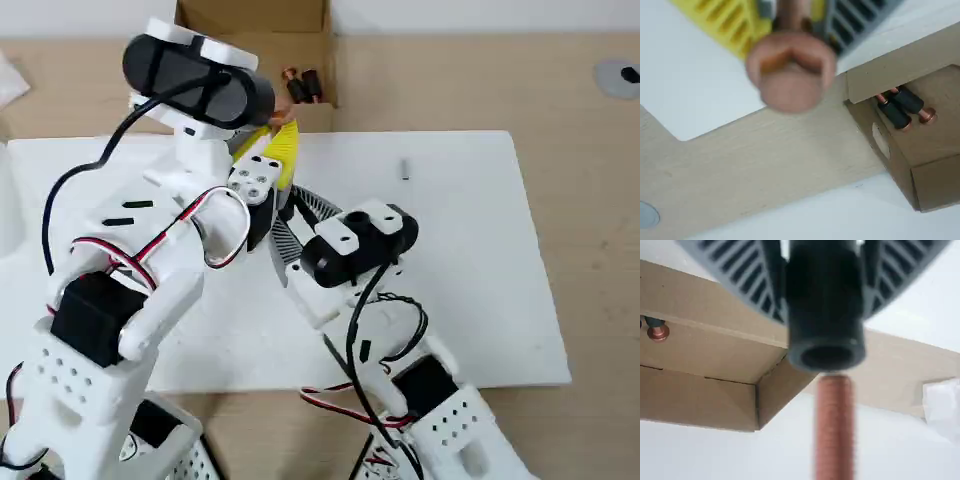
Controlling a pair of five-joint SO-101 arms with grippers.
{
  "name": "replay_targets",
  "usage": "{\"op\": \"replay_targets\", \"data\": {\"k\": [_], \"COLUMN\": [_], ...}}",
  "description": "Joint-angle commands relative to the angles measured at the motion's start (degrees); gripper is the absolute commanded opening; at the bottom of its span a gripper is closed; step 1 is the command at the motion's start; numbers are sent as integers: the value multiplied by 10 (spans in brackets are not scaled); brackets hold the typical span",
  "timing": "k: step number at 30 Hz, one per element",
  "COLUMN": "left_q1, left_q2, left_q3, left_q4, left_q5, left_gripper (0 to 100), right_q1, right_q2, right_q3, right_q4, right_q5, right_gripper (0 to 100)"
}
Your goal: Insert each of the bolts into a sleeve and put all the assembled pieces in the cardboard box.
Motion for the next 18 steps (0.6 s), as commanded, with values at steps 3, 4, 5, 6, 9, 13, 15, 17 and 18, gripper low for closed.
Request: {"op": "replay_targets", "data": {"k": [3, 4, 5, 6, 9, 13, 15, 17, 18], "left_q1": [7, 7, 5, 5, 5, 5, 5, 5, 5], "left_q2": [-12, -12, -12, -12, -12, -12, -12, -12, -12], "left_q3": [-6, -7, -7, -7, -4, -4, -2, -2, -2], "left_q4": [-14, -15, -15, -14, -13, -12, -12, -12, -12], "left_q5": [2, 11, 24, 34, 44, 52, 50, 49, 49], "left_gripper": [5, 5, 5, 5, 5, 5, 5, 5, 5], "right_q1": [3, 3, 3, 3, 3, 3, 3, 3, 3], "right_q2": [-13, -13, -13, -13, -13, -13, -13, -13, -13], "right_q3": [-6, -6, -6, -6, -6, -6, -6, -6, -6], "right_q4": [0, 0, 0, 0, -1, -1, -1, -1, -1], "right_q5": [2, 2, 2, 2, 2, 2, 2, 2, 2], "right_gripper": [9, 9, 9, 9, 9, 9, 9, 9, 9]}}
